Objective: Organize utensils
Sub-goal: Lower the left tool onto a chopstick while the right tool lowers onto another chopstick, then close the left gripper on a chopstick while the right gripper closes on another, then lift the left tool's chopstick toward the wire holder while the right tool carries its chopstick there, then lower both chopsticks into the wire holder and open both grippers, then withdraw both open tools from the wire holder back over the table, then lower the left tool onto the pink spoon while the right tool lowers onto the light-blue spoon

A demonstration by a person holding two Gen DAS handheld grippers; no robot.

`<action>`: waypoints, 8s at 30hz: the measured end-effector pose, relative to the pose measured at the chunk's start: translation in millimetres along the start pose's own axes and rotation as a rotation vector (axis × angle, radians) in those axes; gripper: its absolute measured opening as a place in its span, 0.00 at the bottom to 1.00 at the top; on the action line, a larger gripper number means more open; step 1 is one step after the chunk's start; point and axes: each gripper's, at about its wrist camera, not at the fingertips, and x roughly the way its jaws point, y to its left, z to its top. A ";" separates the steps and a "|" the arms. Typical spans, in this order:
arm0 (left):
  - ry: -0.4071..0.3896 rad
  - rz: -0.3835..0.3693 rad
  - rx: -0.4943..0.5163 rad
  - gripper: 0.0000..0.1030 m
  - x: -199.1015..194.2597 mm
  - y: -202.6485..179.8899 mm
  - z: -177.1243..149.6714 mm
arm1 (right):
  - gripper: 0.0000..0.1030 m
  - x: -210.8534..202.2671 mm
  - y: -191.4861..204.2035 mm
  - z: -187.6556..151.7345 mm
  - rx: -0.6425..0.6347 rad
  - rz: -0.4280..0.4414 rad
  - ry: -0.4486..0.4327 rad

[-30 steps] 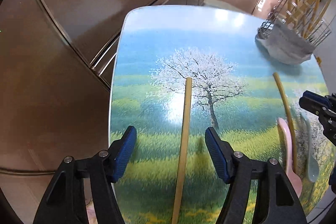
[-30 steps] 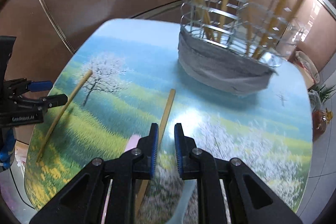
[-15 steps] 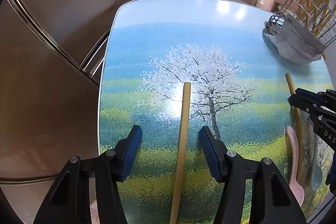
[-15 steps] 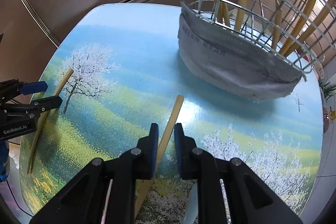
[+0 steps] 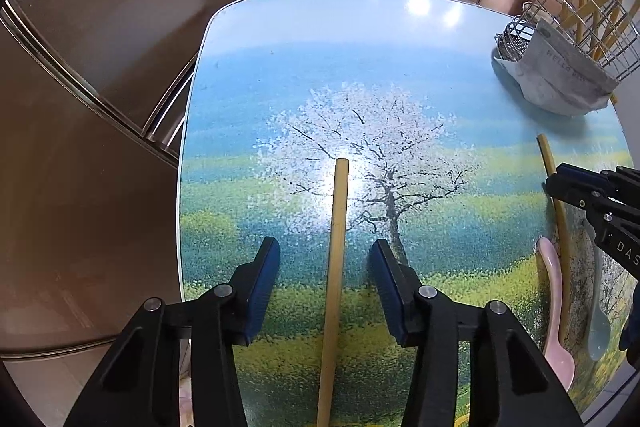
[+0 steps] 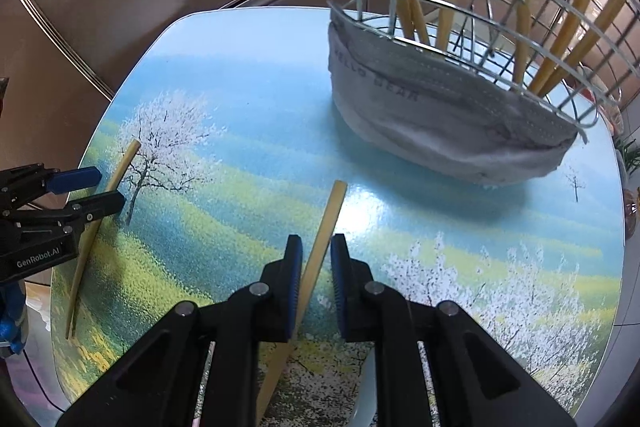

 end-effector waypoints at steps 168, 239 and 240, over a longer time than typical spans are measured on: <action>-0.672 -0.087 -0.075 0.52 -251.4 -111.5 -12.5 | 0.08 -263.3 -71.8 -53.1 0.105 -0.032 -0.604; -0.086 -0.087 -0.008 0.70 -48.6 -126.0 -64.1 | 0.20 -105.0 -56.0 -109.5 0.062 0.047 -0.159; -0.079 -0.087 -0.005 0.70 -45.8 -127.3 -63.3 | 0.20 -102.7 -55.9 -108.2 0.059 0.048 -0.153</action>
